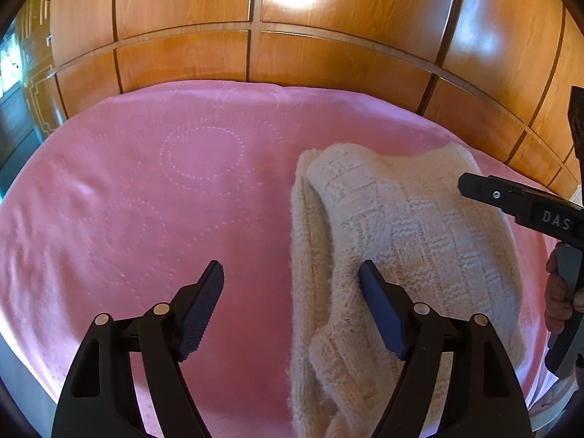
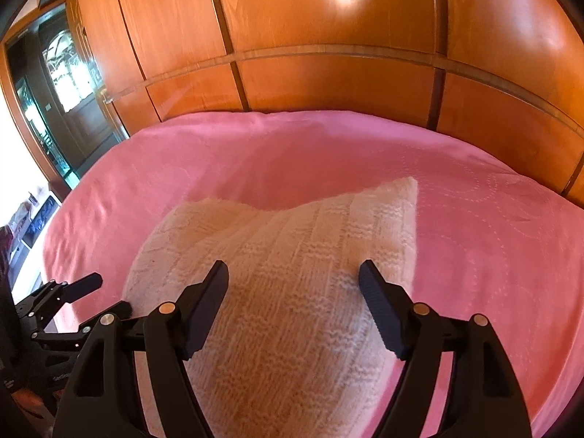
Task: Fold small clothes
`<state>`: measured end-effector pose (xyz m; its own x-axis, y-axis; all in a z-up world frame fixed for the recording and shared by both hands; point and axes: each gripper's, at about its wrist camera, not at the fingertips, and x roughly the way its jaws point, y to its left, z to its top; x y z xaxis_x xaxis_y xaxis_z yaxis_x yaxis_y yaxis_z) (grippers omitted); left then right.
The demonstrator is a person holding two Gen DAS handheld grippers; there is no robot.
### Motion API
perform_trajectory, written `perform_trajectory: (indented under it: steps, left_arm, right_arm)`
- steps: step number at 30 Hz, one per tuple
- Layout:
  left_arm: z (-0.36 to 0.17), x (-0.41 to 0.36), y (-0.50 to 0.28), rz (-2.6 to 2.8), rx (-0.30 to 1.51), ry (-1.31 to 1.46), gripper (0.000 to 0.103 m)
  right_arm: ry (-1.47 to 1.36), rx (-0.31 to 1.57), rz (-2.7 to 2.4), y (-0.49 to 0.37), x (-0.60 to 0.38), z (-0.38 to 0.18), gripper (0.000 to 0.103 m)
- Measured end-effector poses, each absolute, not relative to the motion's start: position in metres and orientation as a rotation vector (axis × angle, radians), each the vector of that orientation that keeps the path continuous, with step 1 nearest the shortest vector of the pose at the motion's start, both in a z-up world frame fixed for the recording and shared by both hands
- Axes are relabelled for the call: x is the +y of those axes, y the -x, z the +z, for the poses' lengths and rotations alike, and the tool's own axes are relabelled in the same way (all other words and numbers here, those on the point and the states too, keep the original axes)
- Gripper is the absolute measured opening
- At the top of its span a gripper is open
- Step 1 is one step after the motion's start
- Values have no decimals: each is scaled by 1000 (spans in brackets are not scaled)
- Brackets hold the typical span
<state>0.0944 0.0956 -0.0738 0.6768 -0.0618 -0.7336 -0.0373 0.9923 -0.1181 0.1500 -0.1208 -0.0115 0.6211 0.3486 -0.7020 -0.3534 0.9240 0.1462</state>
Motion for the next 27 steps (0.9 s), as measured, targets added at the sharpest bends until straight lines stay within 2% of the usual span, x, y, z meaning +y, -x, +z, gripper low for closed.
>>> perform_trajectory:
  steps: [8,13,17,19,25,27]
  left_arm:
    - [-88,106,-99,-37,849,170,78]
    - [-108,131,-103,-119,880,362,79]
    - [-114,139,-103,-164,885,445,79]
    - [-113,137,-104,-172,881,439,79]
    - [-116,142,-105,-199,879,487,79]
    - [-116,143,-105,-206,879,492,78]
  right_arm:
    - [4,899,384,-176,-104,-41,85]
    - [-15,913,410,-180,-105,-39,88]
    - [-187,868,496,-166,-147,-23,89]
    - [-253,853,482,-159,-169,-20,93]
    - [-453,910,500,-146,-223,-54,93]
    - [-509,945,546,-144,-224,-69,90]
